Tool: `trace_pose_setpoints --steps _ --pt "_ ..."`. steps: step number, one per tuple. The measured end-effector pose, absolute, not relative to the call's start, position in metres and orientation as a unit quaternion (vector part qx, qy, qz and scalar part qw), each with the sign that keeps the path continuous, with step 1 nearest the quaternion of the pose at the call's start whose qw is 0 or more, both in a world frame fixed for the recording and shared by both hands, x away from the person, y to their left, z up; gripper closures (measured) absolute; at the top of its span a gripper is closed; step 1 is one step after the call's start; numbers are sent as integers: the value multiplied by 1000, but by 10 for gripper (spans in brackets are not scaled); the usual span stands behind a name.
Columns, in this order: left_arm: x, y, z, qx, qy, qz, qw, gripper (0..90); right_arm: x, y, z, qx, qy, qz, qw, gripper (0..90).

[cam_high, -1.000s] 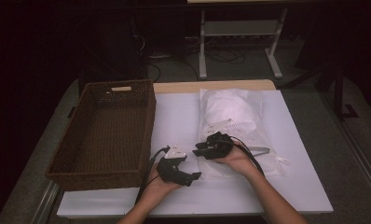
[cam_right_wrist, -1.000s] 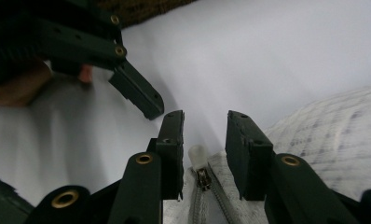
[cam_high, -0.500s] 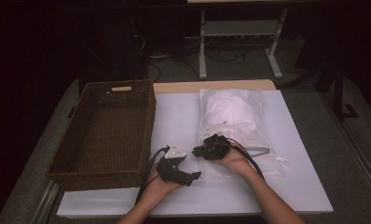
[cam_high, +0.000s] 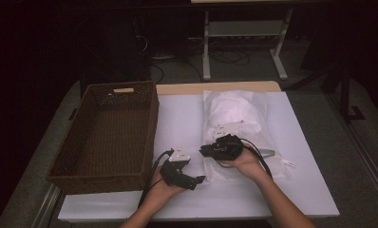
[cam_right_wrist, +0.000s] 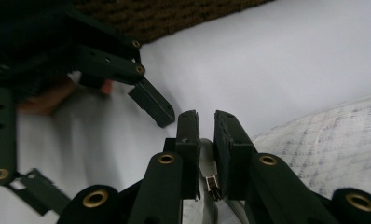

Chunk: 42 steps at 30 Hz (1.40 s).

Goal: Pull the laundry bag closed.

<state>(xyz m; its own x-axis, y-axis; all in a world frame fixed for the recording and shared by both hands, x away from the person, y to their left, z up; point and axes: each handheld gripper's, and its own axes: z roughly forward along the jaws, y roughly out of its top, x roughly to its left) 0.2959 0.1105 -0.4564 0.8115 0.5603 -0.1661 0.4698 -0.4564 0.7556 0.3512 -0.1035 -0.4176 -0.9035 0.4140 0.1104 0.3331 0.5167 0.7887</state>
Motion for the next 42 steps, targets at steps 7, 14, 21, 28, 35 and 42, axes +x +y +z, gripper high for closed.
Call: trace_pose_setpoints --steps 7,14,21,28,35,42 --pt "296 110 -456 852 302 53 424 112 346 -112 -410 216 865 449 54 798" --pt "296 109 -457 852 301 51 425 113 340 -134 -416 235 865 439 57 790" --pt "302 108 -453 849 301 61 431 143 334 -150 -420 252 860 441 47 662" --pt "318 103 -450 842 302 62 442 274 317 -175 -419 265 851 450 53 571" --pt "331 100 -453 839 304 54 447 389 301 -205 -425 291 832 468 56 331" --pt "337 93 -455 851 292 48 434 485 291 -224 -427 311 818 475 89 235"
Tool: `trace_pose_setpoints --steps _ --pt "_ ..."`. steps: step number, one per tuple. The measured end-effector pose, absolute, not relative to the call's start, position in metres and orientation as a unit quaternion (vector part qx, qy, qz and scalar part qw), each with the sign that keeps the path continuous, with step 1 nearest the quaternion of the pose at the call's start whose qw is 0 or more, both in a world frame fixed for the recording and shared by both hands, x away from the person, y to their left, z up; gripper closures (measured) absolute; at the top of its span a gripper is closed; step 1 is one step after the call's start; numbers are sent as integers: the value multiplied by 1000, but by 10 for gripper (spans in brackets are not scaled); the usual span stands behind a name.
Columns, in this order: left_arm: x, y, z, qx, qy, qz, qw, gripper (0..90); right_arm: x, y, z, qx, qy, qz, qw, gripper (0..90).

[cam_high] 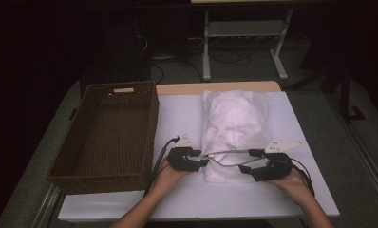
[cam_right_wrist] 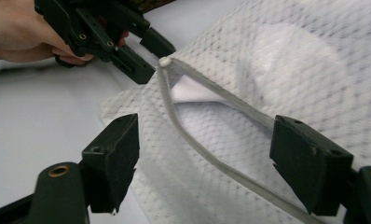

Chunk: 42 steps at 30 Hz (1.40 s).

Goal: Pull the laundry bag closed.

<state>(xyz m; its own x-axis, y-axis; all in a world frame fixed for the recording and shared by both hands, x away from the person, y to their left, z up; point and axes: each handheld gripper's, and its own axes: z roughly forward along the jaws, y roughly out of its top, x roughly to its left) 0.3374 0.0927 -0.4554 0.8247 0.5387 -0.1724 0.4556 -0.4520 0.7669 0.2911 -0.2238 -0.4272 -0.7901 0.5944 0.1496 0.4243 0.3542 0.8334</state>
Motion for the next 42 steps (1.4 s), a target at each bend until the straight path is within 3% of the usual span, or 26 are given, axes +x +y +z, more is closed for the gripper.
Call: trace_pose_setpoints --steps 19,28,33,39,42 --pt "335 86 -456 868 261 75 415 871 290 -226 -430 318 817 470 98 234" --pt "321 88 -441 864 249 92 429 892 290 -213 -427 310 820 475 78 284" --pt "321 93 -445 861 264 87 426 850 291 -204 -428 303 826 470 71 294" --pt "330 96 -453 858 293 93 412 500 291 -201 -430 300 830 465 68 297" --pt "338 92 -456 860 289 87 412 480 292 -201 -430 300 831 464 67 299"
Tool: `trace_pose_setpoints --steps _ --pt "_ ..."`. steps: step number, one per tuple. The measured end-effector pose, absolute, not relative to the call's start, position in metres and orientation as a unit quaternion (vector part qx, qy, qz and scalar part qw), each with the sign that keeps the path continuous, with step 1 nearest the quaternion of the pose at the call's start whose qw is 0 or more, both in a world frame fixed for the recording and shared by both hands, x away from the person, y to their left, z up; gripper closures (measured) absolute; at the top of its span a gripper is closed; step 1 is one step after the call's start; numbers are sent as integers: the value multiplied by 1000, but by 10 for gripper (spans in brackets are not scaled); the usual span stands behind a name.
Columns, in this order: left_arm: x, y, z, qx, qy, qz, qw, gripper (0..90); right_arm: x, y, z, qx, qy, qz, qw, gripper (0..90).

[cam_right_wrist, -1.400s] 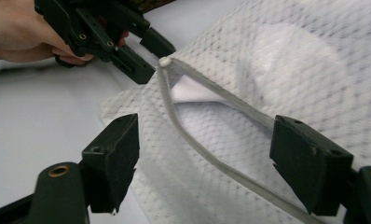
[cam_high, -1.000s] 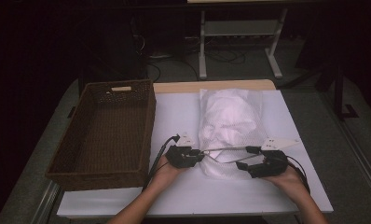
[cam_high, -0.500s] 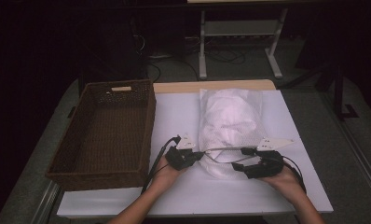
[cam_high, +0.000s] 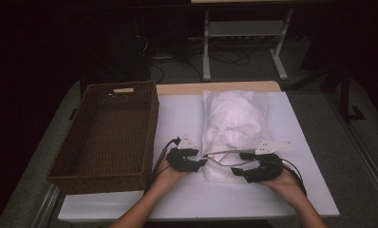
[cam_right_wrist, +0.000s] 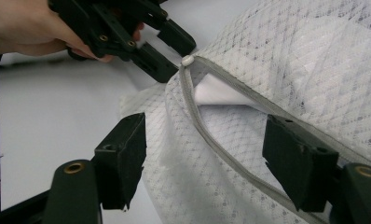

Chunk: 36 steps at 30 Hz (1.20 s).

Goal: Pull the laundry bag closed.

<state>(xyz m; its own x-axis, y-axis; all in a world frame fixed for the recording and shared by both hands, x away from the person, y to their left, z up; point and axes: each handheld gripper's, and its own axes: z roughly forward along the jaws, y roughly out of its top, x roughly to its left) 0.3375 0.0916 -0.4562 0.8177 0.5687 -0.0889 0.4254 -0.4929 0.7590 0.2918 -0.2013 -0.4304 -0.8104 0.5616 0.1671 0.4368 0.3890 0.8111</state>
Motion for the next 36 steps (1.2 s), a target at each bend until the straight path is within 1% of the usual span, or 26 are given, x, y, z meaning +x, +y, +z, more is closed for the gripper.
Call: trace_pose_setpoints --steps 1,3,8,10,11,12,14,17,20,23,25,27,34,36 --pt "339 90 -456 863 283 88 408 527 292 -201 -431 300 831 464 67 299" --pt "339 86 -456 871 265 104 400 575 292 -202 -431 300 831 464 67 301" --pt "343 86 -456 873 261 99 401 658 292 -202 -431 303 829 465 66 304" --pt "346 83 -455 878 251 101 395 735 292 -201 -431 302 830 464 64 305" --pt "346 82 -455 878 247 101 397 797 292 -200 -431 302 830 464 64 305" --pt "346 81 -456 878 246 102 398 836 292 -199 -431 300 831 464 64 306" --pt "345 81 -455 878 243 104 398 868 292 -197 -430 298 831 466 64 308" --pt "341 80 -454 881 237 107 395 880 293 -194 -428 300 829 468 64 321" --pt "333 78 -450 881 227 116 398 881 295 -190 -423 300 826 472 70 358" --pt "324 79 -443 877 218 129 409 881 297 -184 -419 299 825 474 70 433" --pt "319 80 -439 872 217 140 415 881 299 -179 -415 301 822 478 63 504" --pt "316 83 -436 870 217 145 419 881 302 -173 -413 300 821 483 59 542" --pt "310 87 -430 861 220 157 431 882 314 -146 -410 288 825 483 44 625" --pt "309 88 -429 861 218 162 431 882 318 -139 -412 286 828 481 39 633"
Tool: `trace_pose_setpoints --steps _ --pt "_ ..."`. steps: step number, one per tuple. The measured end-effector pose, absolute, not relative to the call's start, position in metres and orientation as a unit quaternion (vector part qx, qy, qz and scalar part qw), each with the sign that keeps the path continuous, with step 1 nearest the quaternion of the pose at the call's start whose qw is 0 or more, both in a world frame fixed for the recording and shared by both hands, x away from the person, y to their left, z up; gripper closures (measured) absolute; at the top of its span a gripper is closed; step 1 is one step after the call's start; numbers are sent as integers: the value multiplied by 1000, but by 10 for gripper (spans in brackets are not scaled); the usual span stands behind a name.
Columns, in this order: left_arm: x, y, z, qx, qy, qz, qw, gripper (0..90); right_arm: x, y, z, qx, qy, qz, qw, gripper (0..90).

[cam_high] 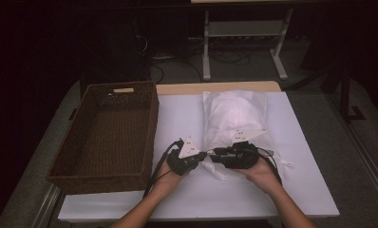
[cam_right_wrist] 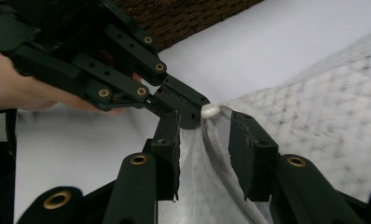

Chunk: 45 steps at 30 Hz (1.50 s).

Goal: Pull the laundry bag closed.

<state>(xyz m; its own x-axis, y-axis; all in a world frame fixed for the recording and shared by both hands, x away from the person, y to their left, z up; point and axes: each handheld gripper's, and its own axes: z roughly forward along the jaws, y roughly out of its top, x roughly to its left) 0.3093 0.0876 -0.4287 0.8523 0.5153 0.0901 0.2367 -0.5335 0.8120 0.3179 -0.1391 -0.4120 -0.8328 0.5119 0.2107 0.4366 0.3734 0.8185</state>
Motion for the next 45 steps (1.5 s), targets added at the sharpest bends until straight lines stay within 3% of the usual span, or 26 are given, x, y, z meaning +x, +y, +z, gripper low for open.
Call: trace_pose_setpoints --steps 16,18,20,23,27,34,35,38,45 --pt "308 85 -432 861 213 172 429 865 327 -129 -417 300 829 470 32 817" --pt "309 86 -433 858 218 166 434 803 327 -130 -417 298 829 472 34 819" --pt "311 87 -434 856 228 155 437 662 327 -132 -417 297 829 473 32 821" --pt "316 91 -436 850 248 126 447 542 326 -136 -417 291 829 476 35 822" --pt "324 93 -441 844 265 85 458 479 324 -140 -416 281 829 481 40 824" --pt "339 93 -447 830 259 7 494 622 321 -147 -417 273 830 484 52 825" --pt "339 93 -446 829 254 6 499 696 321 -147 -417 271 831 483 54 825" --pt "340 95 -445 826 250 7 505 763 320 -149 -418 268 834 478 63 824" --pt "337 99 -441 825 248 21 507 854 318 -147 -423 256 845 463 70 811"
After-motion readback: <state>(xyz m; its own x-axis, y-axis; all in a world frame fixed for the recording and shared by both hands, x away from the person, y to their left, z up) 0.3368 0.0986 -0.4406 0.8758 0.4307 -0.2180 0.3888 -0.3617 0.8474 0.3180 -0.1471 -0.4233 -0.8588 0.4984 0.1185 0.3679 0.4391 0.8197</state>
